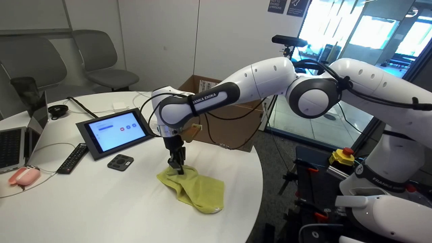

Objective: Put the marker on the towel, fold the towel, and then put the folded towel in the box

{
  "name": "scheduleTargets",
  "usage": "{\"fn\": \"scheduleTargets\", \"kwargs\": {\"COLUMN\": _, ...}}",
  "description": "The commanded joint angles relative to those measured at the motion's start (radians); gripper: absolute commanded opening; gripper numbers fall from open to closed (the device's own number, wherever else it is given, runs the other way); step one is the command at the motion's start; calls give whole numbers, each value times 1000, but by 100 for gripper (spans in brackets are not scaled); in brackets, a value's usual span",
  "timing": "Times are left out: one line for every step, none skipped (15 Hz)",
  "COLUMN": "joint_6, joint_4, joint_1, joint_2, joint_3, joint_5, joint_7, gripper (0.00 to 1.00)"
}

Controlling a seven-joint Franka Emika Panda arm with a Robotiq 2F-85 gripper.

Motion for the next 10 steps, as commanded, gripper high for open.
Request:
{"fn": "scheduleTargets", "kwargs": {"joint_6": 76, "joint_4": -236, "joint_1": -63, "joint_2": -162, "joint_3": 30, "joint_5": 53, "joint_7": -2, "gripper": 14}}
{"fn": "scheduleTargets", "kwargs": {"joint_6": 90, "joint_4": -276, "joint_1": -75, "joint_2": -193, "joint_3": 36, "joint_5": 70, "joint_7": 3, "gripper": 14}}
{"fn": "scheduleTargets", "kwargs": {"joint_6": 102, "joint_4": -315, "joint_1": -80, "joint_2": -225, "joint_3": 32, "joint_5": 78, "joint_7": 21, "gripper": 14}}
{"fn": "scheduleTargets", "kwargs": {"joint_6": 106, "joint_4": -354, "joint_1": -90, "joint_2": -259, "joint_3": 33, "joint_5": 91, "joint_7": 34, "gripper": 14}}
{"fn": "scheduleTargets", "kwargs": {"joint_6": 107, "joint_4": -395, "joint_1": -98, "joint_2": -293, "joint_3": 36, "joint_5": 110, "joint_7": 47, "gripper": 14}}
{"fn": "scheduleTargets", "kwargs": {"joint_6": 103, "joint_4": -434, "joint_1": -99, "joint_2": -328, "joint_3": 32, "joint_5": 125, "joint_7": 74, "gripper": 14}}
{"fn": "scheduleTargets", "kwargs": {"joint_6": 103, "joint_4": -477, "joint_1": -99, "joint_2": -363, "joint_3": 27, "joint_5": 134, "joint_7": 97, "gripper": 14}}
{"fn": "scheduleTargets", "kwargs": {"joint_6": 109, "joint_4": -518, "joint_1": -97, "joint_2": -394, "joint_3": 25, "joint_5": 147, "joint_7": 127, "gripper": 14}}
{"fn": "scheduleTargets", "kwargs": {"joint_6": 120, "joint_4": -562, "joint_1": -91, "joint_2": -425, "joint_3": 24, "joint_5": 158, "joint_7": 157, "gripper": 14}}
{"fn": "scheduleTargets", "kwargs": {"joint_6": 124, "joint_4": -599, "joint_1": -70, "joint_2": -452, "joint_3": 0, "joint_5": 184, "joint_7": 179, "gripper": 14}}
